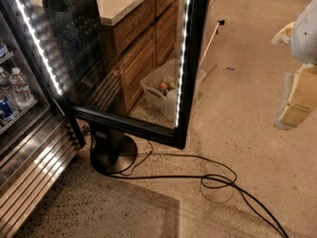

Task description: Close right fridge door

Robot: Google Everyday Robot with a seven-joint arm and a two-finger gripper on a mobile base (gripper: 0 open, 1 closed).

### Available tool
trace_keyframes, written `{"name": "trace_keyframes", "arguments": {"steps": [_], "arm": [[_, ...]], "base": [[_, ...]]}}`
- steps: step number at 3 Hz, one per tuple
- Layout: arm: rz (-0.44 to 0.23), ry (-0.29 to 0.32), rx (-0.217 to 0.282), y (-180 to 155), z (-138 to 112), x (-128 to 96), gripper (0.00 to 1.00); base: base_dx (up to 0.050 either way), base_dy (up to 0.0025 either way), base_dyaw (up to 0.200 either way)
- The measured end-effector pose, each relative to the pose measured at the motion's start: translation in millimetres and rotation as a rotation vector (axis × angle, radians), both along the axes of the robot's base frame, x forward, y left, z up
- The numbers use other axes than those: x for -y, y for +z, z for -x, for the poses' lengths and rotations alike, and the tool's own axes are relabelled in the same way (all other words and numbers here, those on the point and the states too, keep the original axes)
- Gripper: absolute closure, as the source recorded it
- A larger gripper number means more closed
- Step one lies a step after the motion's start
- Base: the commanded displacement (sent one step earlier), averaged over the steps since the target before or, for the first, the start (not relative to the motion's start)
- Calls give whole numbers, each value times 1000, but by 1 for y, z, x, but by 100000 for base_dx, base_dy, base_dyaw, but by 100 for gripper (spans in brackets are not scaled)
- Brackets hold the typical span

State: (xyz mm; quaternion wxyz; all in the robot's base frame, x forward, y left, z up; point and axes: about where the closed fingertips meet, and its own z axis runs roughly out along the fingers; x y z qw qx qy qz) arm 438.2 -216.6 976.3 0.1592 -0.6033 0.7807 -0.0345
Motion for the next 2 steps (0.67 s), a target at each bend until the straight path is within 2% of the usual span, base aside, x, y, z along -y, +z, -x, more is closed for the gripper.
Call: {"name": "trace_keyframes", "arguments": {"steps": [1, 2], "arm": [[0, 0, 0, 0, 0, 0, 0], [0, 0, 0, 0, 0, 0, 0]], "base": [[4699, 0, -17], [0, 0, 0]]}}
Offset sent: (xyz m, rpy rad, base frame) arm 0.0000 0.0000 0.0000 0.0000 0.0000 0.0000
